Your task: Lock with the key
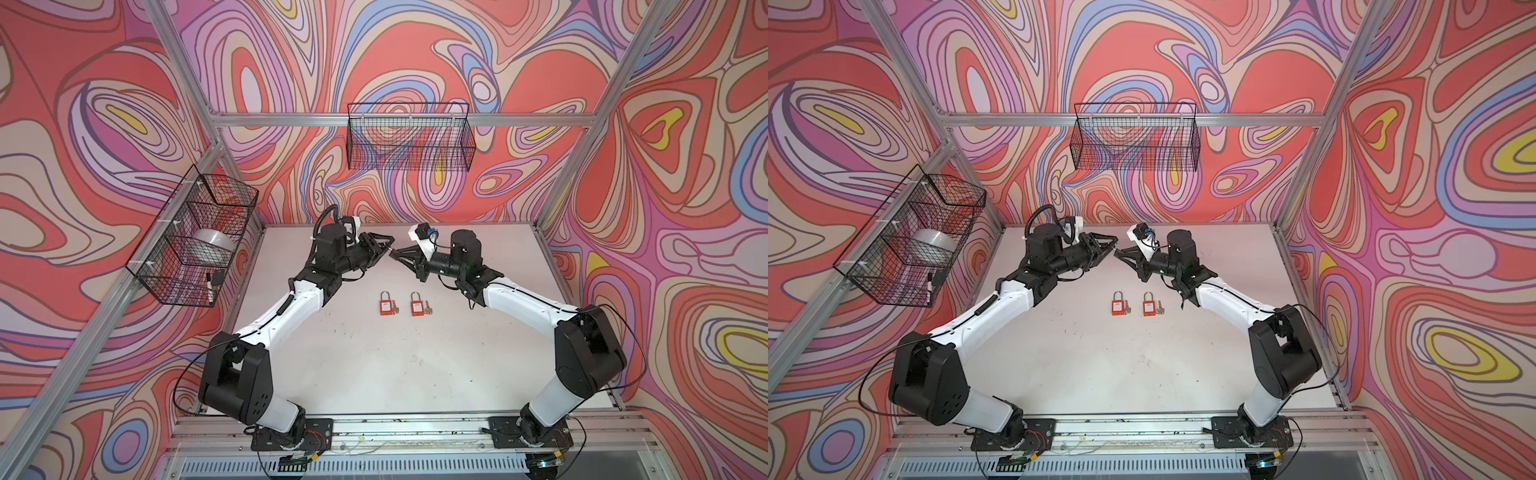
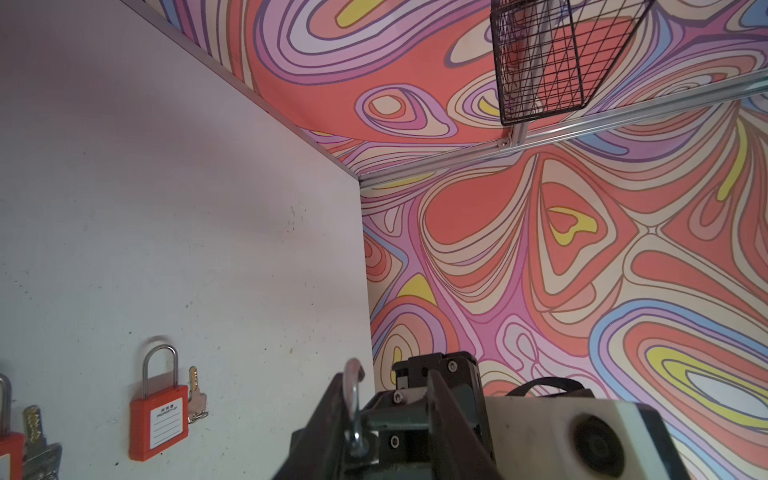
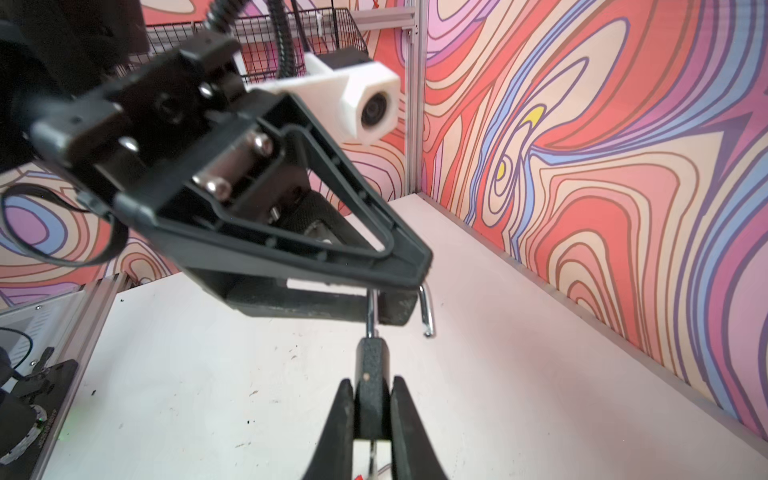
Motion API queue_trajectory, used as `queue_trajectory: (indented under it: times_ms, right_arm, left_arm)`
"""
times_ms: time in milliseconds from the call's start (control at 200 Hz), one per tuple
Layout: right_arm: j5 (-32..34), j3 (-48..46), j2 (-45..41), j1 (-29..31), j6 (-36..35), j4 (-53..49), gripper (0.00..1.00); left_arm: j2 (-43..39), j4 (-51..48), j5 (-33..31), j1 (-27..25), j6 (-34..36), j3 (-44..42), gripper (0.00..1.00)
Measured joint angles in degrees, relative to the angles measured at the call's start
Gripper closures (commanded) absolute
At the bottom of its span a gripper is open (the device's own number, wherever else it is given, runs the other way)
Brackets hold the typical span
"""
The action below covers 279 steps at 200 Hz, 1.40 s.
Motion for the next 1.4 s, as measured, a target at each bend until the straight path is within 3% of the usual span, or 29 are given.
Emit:
queue_trajectory:
  times_ms: [315,521,961,1167,1397]
  right_arm:
    - [-3.6,1.5,-1.5,-0.1,-3.1,-9.9,1.0]
    - [-6.6,2.4,-1.6,-0.1,-3.8,-13.8,1.0]
    - [-8.8,5.0,-1.6,-0.1,-3.8,-14.7,1.0]
    - [-9.6,5.0,-1.6,-1.0,-3.8,-14.9,1.0]
    - [-15.3,5.0,-2.1,-4.5,0.6,-14.7,1.0]
  left_arm:
    - [-1.7,-6.9,0.2,2.7,5.4,3.4,0.52]
    - [0.4,-9.0,4.4,2.7,7.9,8.9,0.51]
    - [2.9,-19.8,10.4,2.7,14.1,11.3,0.49]
    - [2.9,-22.4,11.3,2.7,16.1,11.8,0.43]
    - [2.5,-22.1,12.8,3.3,19.4,11.8,0.43]
